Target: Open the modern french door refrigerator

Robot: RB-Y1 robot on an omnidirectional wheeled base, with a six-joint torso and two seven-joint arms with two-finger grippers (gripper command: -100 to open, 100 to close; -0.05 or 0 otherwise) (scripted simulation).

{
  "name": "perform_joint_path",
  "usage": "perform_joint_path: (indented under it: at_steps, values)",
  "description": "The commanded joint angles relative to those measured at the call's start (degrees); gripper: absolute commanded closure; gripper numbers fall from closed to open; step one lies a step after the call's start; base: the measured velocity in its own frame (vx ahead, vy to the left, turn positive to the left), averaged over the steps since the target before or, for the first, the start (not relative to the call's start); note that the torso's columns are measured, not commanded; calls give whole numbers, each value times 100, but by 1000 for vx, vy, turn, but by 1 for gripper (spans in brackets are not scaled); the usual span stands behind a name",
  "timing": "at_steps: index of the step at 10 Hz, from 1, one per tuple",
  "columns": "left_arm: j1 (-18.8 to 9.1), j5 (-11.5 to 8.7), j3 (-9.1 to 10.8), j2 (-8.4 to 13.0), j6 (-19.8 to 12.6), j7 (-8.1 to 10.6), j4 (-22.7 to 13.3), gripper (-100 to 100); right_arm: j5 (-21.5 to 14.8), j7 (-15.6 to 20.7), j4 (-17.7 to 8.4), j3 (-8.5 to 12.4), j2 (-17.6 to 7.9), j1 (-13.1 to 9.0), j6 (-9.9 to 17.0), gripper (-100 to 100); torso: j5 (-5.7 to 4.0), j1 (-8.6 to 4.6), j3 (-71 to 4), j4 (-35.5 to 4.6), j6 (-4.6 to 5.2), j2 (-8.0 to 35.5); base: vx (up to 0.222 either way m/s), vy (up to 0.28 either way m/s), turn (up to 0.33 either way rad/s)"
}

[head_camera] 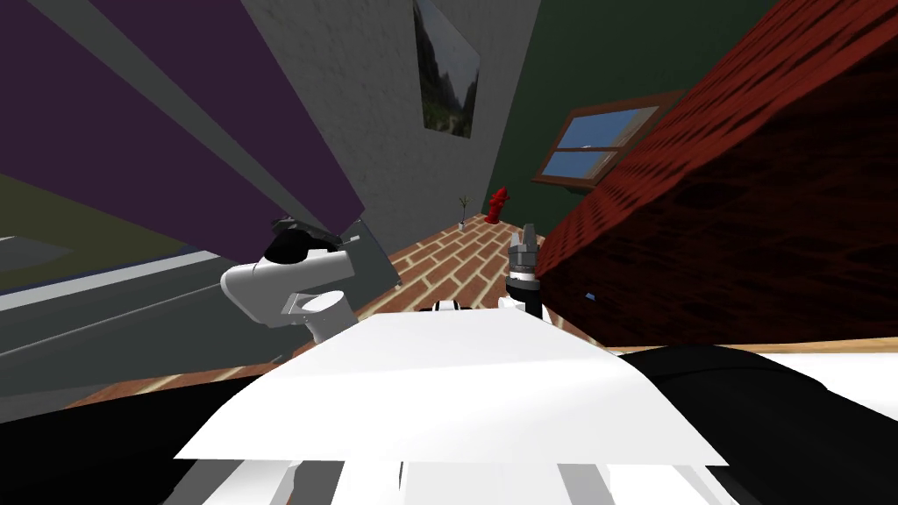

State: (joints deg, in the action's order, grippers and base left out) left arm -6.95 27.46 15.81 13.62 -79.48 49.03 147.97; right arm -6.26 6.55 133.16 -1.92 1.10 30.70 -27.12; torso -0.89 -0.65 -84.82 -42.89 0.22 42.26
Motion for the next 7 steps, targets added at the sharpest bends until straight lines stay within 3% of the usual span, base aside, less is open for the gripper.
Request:
perform_joint_path:
  at_steps: [1, 4, 5, 6, 7]
  values:
    - [-322, 160, -35, 321, -307, 116, 93, -100, 0, 0, 0, 0, 0, 0, 0, 0, -9, 0, -3, -6, 8, 0, -44, 5, -100]
    - [-322, 160, -35, 321, -307, 116, 93, -100, 0, 0, 0, 0, 0, 0, 0, 0, -22, -5, 0, -18, 2, 8, -8, 7, -16]
    - [-197, 117, -43, 251, -441, 104, -22, -100, 0, 0, 0, 0, 0, 1, 0, 0, -20, -8, 3, -18, 4, 14, -2, 6, 8]
    - [-173, 120, -50, 236, -462, 102, -33, 0, 0, 0, 0, 0, 0, 1, 0, 0, 12, -3, 20, 7, -6, 23, 0, 5, 4]
    - [-156, 117, -50, 227, -483, 99, -53, 0, 0, 0, 0, 0, 0, 1, 0, 0, 39, 12, 34, 23, -15, 32, 0, 0, 0]
